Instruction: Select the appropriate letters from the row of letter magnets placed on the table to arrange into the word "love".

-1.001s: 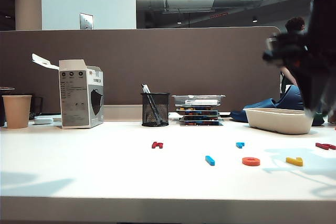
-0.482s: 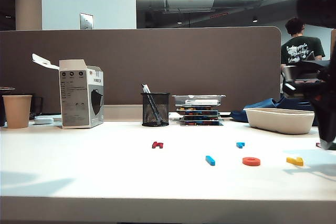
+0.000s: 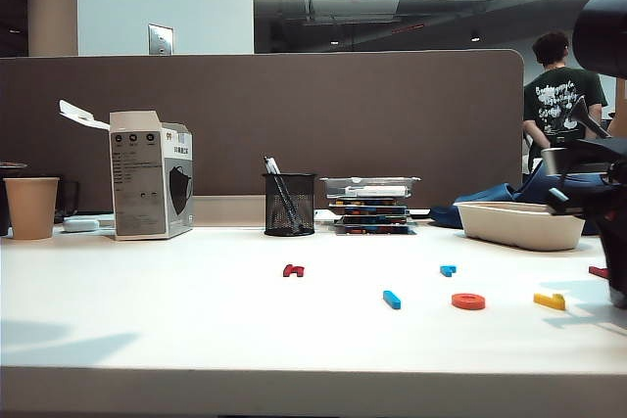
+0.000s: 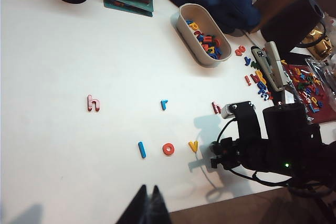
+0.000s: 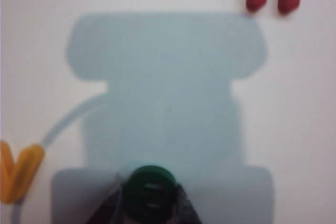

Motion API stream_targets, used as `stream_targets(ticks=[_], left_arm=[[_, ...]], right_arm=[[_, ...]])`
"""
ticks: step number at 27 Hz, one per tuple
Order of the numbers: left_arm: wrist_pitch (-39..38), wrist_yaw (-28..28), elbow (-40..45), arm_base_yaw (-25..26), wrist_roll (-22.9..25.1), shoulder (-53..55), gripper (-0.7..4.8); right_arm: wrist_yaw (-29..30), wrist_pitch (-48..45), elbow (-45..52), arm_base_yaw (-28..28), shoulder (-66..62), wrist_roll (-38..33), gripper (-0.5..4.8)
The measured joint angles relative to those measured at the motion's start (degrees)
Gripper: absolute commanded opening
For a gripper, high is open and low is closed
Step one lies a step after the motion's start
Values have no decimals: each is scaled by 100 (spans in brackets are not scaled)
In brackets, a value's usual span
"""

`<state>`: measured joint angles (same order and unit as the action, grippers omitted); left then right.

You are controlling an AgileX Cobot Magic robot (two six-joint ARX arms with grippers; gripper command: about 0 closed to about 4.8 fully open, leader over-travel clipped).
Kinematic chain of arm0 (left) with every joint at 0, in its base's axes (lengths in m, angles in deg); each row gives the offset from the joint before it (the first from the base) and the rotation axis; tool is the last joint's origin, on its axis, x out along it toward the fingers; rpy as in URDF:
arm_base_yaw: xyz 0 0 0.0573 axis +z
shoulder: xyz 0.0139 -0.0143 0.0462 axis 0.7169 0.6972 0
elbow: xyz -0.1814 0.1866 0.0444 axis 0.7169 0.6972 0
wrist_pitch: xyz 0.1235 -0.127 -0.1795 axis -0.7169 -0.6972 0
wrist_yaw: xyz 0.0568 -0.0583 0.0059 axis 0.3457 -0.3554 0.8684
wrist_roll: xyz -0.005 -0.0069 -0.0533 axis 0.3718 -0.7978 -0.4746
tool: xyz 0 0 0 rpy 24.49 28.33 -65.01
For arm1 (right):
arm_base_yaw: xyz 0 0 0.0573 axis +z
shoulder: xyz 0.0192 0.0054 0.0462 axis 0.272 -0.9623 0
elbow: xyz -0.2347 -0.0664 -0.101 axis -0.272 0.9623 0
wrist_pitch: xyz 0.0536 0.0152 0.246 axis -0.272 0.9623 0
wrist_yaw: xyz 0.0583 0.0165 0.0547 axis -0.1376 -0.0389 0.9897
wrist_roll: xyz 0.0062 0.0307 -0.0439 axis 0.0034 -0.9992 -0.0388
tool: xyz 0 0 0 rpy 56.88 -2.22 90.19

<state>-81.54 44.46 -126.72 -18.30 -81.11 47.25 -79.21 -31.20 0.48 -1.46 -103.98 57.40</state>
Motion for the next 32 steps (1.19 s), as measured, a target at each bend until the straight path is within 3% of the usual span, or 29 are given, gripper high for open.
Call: stream_targets(ticks=[20,24,32], left_arm=[[0,2,0,0,0,0,-4],[0,0,0,0,0,0,-4],[0,2,0,0,0,0,-4]], right_arm=[[-2,4,-52,0,-87,-2,109],[-26,39,-55,0,-85,-2,173],[-46,44,-57,-4,-83,-4,181]])
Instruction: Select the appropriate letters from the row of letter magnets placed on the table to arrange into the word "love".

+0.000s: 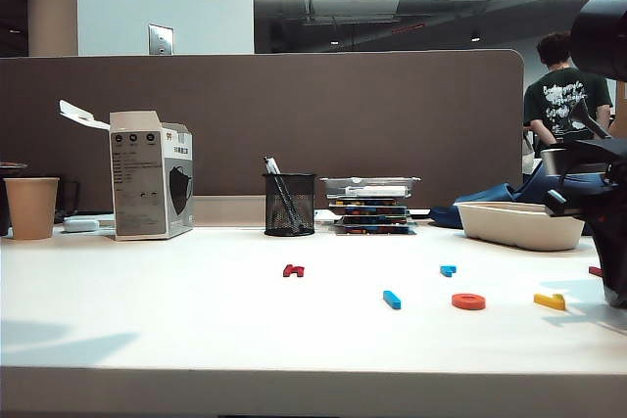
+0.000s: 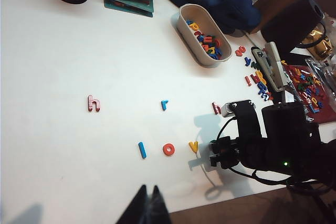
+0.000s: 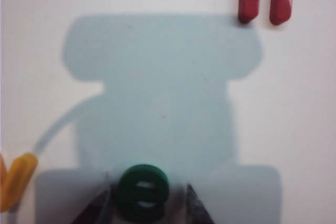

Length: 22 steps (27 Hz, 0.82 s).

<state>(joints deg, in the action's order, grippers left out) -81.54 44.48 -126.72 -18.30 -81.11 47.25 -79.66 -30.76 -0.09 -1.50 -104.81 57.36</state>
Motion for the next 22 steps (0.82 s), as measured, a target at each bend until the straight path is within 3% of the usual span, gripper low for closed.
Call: stream_targets(ticks=[15,19,22], left_arm=[[0,0,0,0,0,0,-4],[0,0,0,0,0,0,-4],[0,-2,0,0,0,0,-4]], right_arm=[[24,595,-881,4,-44,2,178],[-166,901,-1506,2,-31,210,-13],[-509,942,-1941,2,118,595,-6]])
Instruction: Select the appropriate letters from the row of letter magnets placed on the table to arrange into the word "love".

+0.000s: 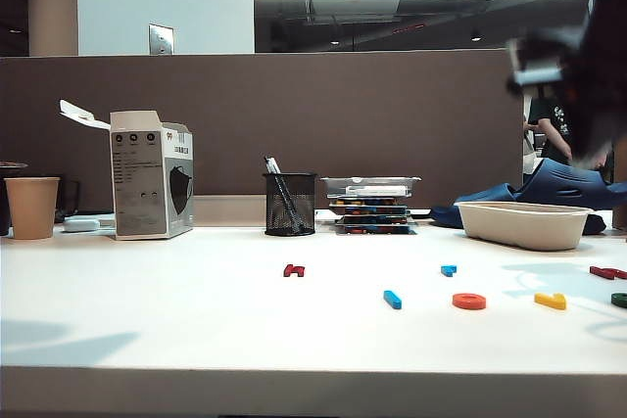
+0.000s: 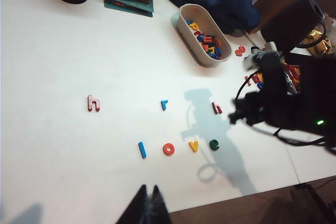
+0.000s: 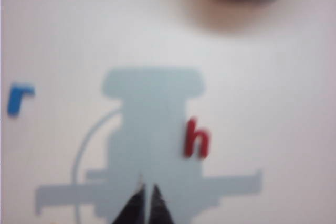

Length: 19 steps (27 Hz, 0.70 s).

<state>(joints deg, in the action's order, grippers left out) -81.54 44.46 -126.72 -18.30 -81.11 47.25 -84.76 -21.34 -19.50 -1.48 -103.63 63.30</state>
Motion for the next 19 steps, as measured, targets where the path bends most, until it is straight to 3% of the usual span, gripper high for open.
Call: stream_targets(ticks=[5,14,19], left_arm=[[2,2,0,0,0,0,-4],[55,2,0,0,0,0,-4],[57,2,0,-11,0,-2,-4]], right_arm=[[-280,-55,-439,-256,448,402,-6],[684,146,-278,-1805,2103,442,-6],[789,192,378,-2022,3154,442,-6]])
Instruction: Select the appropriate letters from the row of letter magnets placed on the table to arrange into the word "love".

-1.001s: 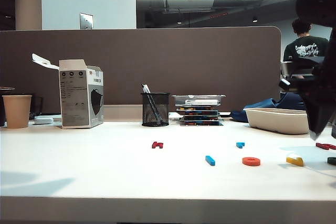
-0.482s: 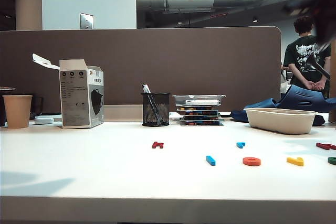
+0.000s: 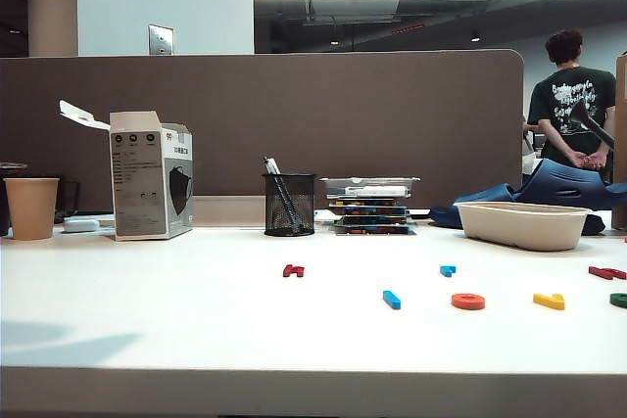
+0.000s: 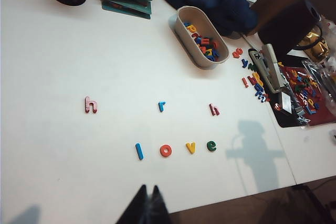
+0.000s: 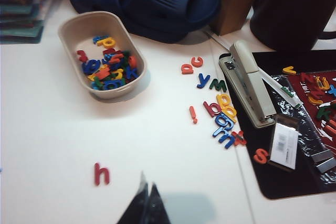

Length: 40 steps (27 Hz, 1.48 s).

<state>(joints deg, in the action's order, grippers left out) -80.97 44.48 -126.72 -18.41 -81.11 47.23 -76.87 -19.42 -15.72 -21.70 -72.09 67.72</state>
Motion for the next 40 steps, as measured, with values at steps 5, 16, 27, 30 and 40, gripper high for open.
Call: stream_targets(ticks=[5,16,27,30,40], left_arm=[[4,-2,0,-2,0,2,-4],[678,1010,9,181,2074,223,-6],[2087,-693,4,3692,4376,46,-5],[2087,-929,4,4496,4605,-164,-5],[1419,-2291,225,6850,4555,-1163,-5]], right_arm=[[245,-114,737,22,1093,-7,-6],[737,-149,2094,24,2966,-24,-6],[767,-68,2138,326,3823,-31,-6],[872,-105,2138,328,3853,-199,-6],[999,-111,2153,476,4083,-271,-6]])
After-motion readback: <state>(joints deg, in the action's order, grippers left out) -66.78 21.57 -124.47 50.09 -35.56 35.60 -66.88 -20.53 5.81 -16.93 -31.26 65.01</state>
